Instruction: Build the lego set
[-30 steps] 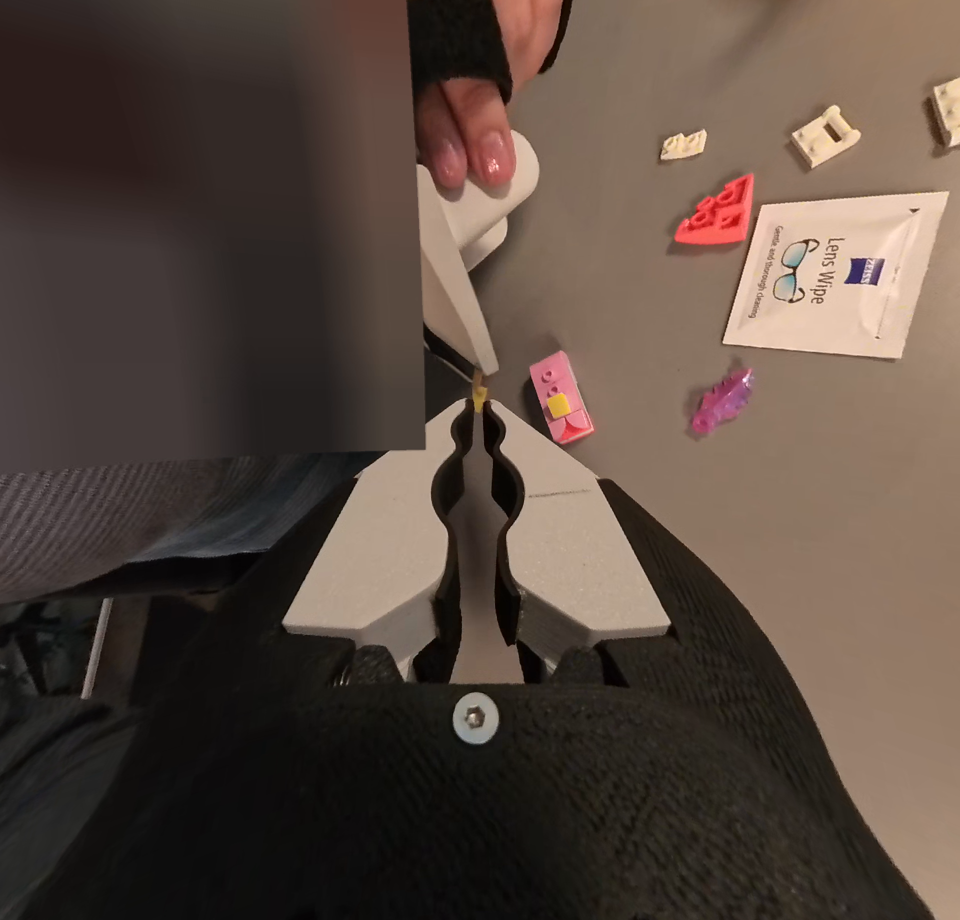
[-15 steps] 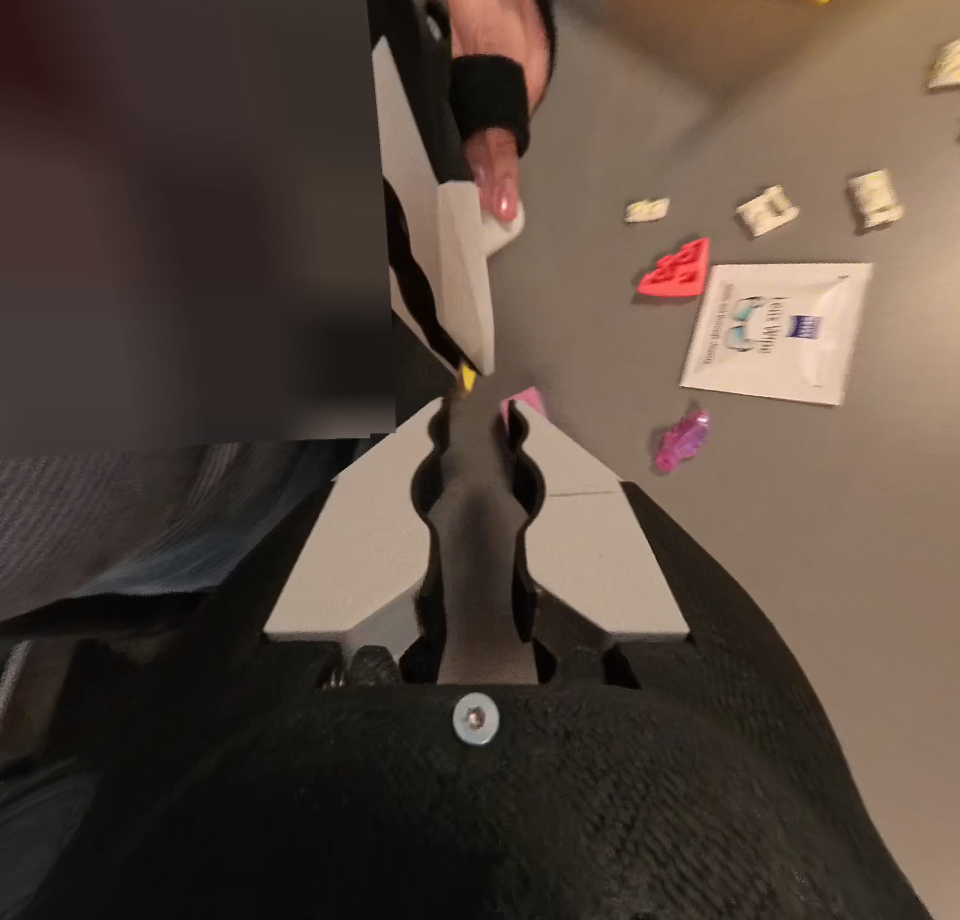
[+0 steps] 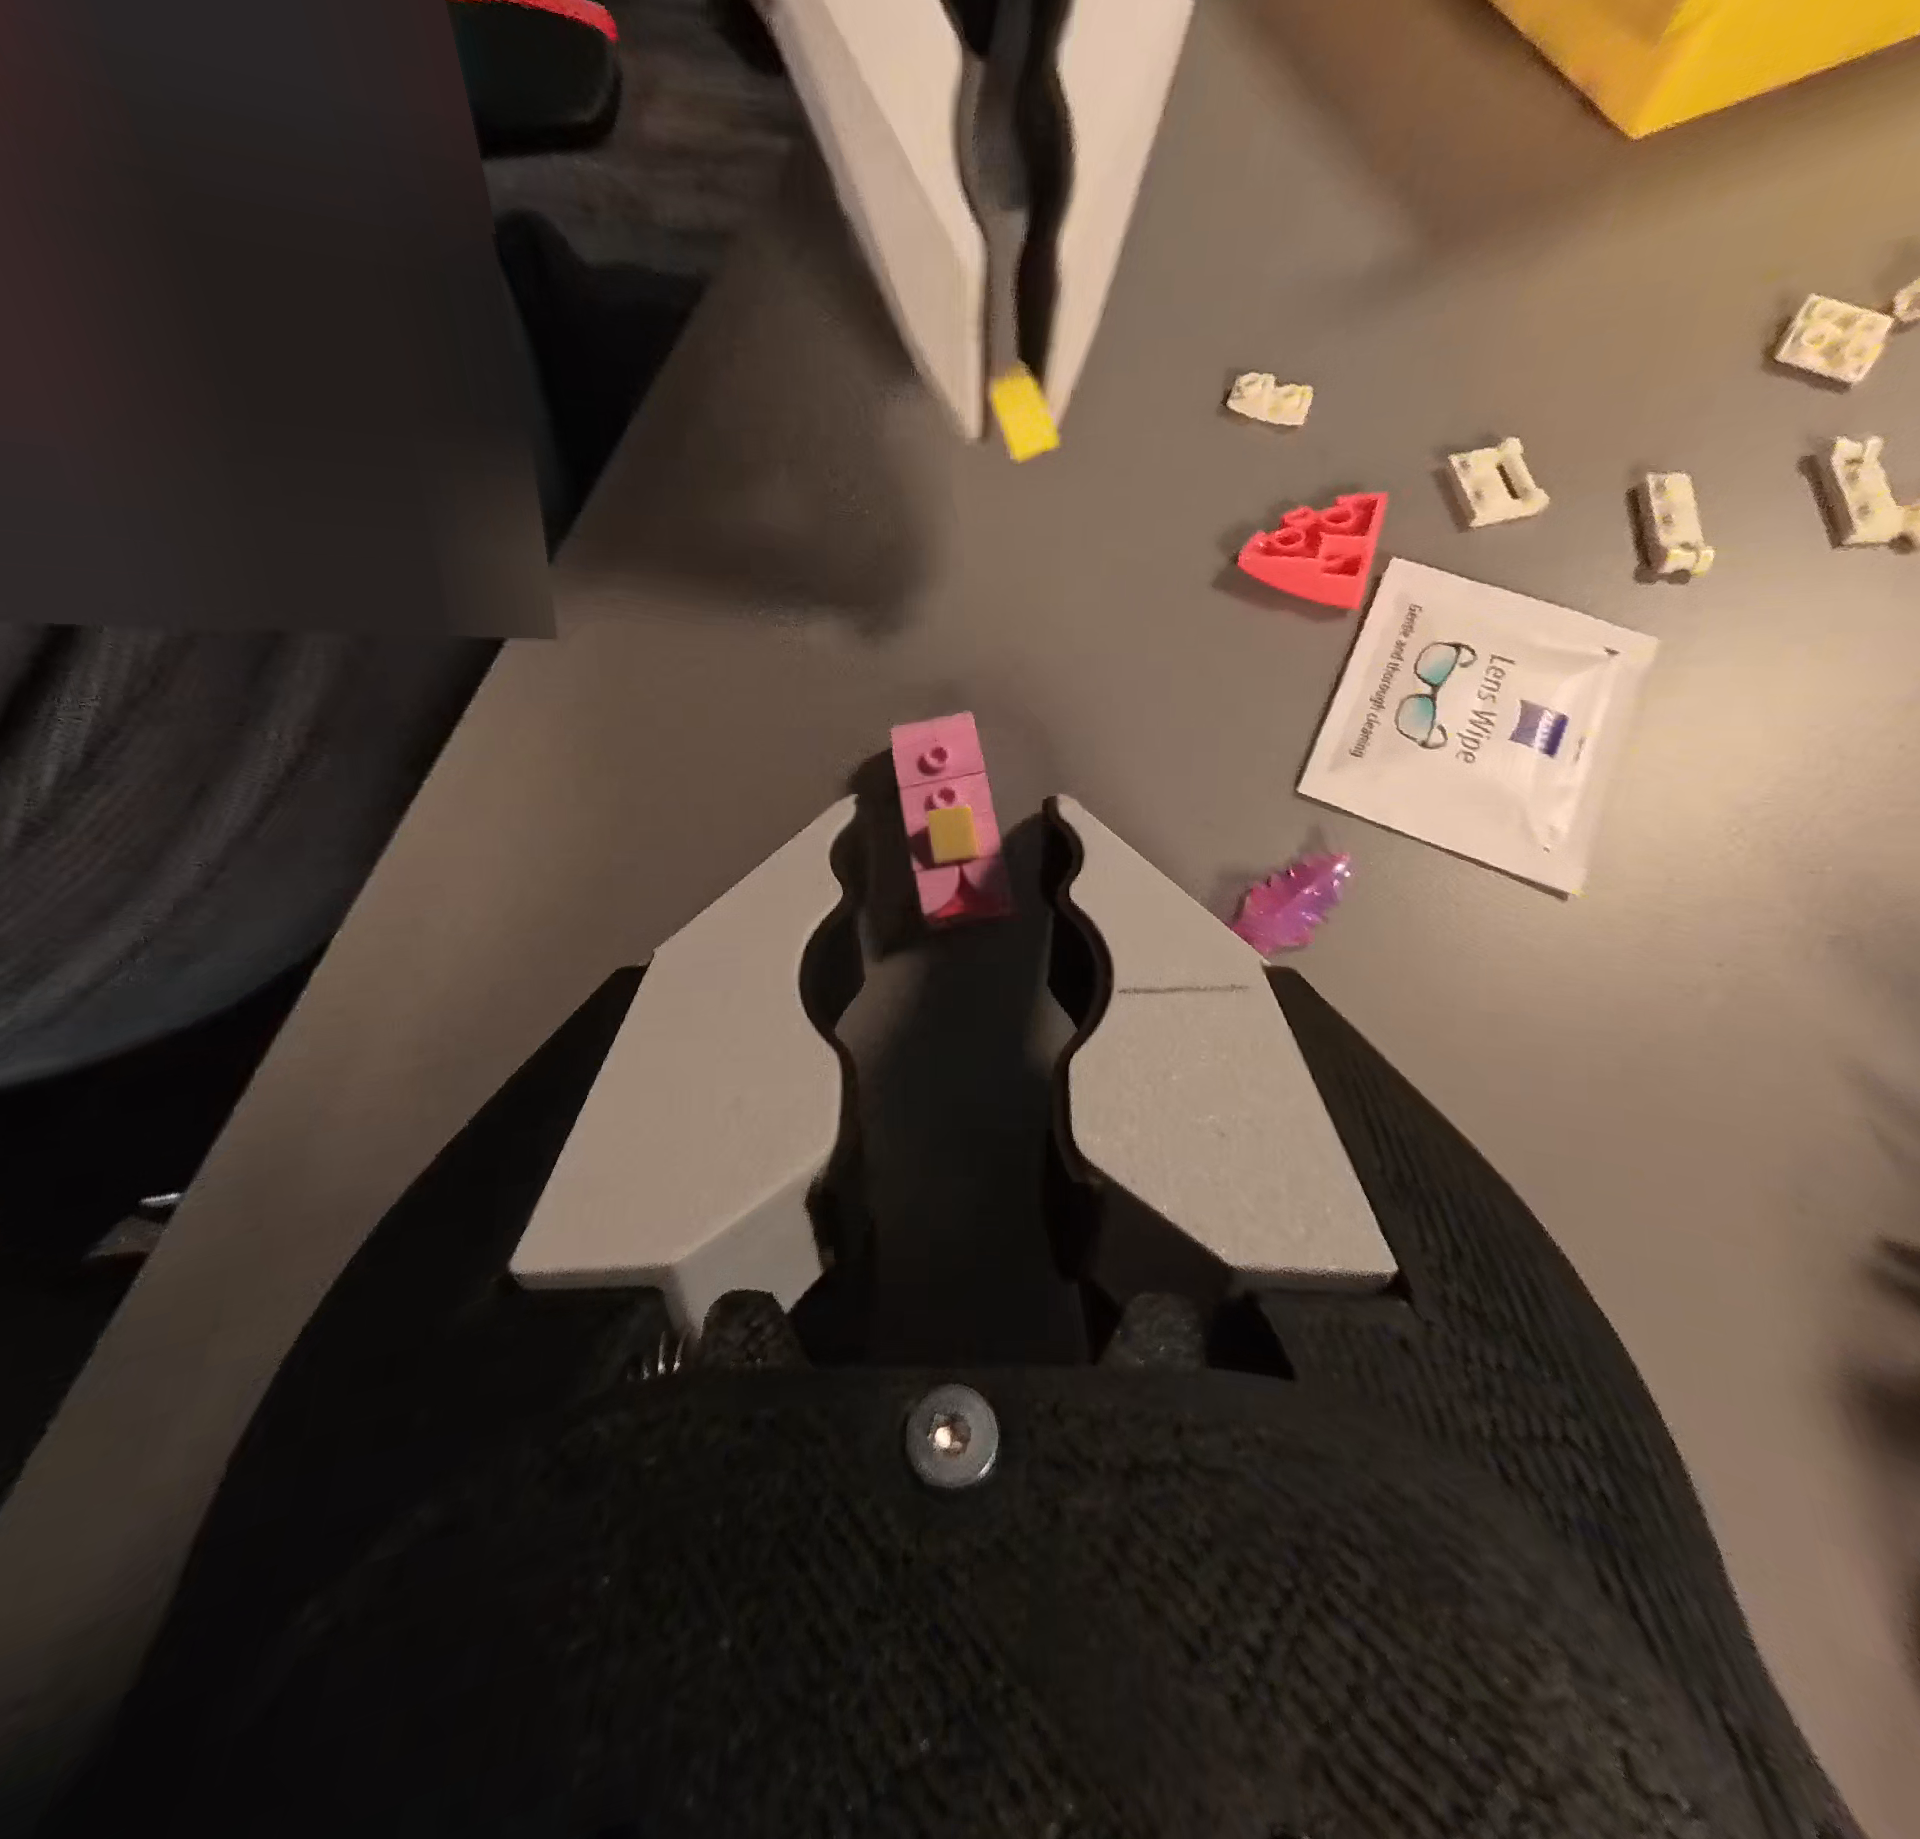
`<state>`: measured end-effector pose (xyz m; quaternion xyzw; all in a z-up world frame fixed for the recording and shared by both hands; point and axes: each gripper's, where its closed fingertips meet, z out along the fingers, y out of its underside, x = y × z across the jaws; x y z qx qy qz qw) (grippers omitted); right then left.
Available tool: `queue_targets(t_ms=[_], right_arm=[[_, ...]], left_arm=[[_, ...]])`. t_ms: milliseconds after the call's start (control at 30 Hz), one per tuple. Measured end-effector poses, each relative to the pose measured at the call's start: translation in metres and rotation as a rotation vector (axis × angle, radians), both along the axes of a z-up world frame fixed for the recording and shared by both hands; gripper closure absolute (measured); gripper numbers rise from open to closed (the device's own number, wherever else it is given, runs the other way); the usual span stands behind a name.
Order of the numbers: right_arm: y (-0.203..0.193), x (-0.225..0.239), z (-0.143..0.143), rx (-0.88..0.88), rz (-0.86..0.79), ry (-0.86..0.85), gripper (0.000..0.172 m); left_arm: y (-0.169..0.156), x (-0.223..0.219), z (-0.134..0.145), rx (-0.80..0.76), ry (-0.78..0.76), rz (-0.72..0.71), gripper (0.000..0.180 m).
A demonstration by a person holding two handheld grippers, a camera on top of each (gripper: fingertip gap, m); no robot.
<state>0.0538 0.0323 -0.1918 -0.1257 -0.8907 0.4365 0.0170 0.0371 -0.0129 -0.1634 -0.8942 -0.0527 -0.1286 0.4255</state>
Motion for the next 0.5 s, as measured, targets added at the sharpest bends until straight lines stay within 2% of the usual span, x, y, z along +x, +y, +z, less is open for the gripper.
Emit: queue_targets(t_ms=[67, 133, 200, 267, 333, 500], right_arm=[[0.0, 0.001, -0.001, 0.024, 0.002, 0.058, 0.143], [0.002, 0.001, -0.001, 0.035, 0.0, 0.096, 0.142], [0.005, 0.001, -0.002, 0.033, -0.006, 0.09, 0.141], [0.006, 0.0, -0.002, 0.028, -0.014, 0.073, 0.148], [0.006, 0.001, -0.002, 0.026, -0.007, 0.069, 0.155], [0.008, -0.002, -0.001, 0.022, -0.034, 0.056, 0.155]], left_arm=[[-0.011, -0.008, -0.015, -0.076, 0.099, 0.016, 0.173], [-0.012, -0.003, -0.017, -0.07, 0.088, 0.01, 0.173], [-0.003, 0.007, -0.009, -0.006, 0.024, -0.002, 0.173], [0.008, 0.011, -0.003, 0.034, 0.003, 0.0, 0.173], [0.019, 0.013, -0.001, 0.034, 0.011, -0.006, 0.173], [0.041, 0.017, -0.006, -0.001, 0.045, -0.041, 0.173]])
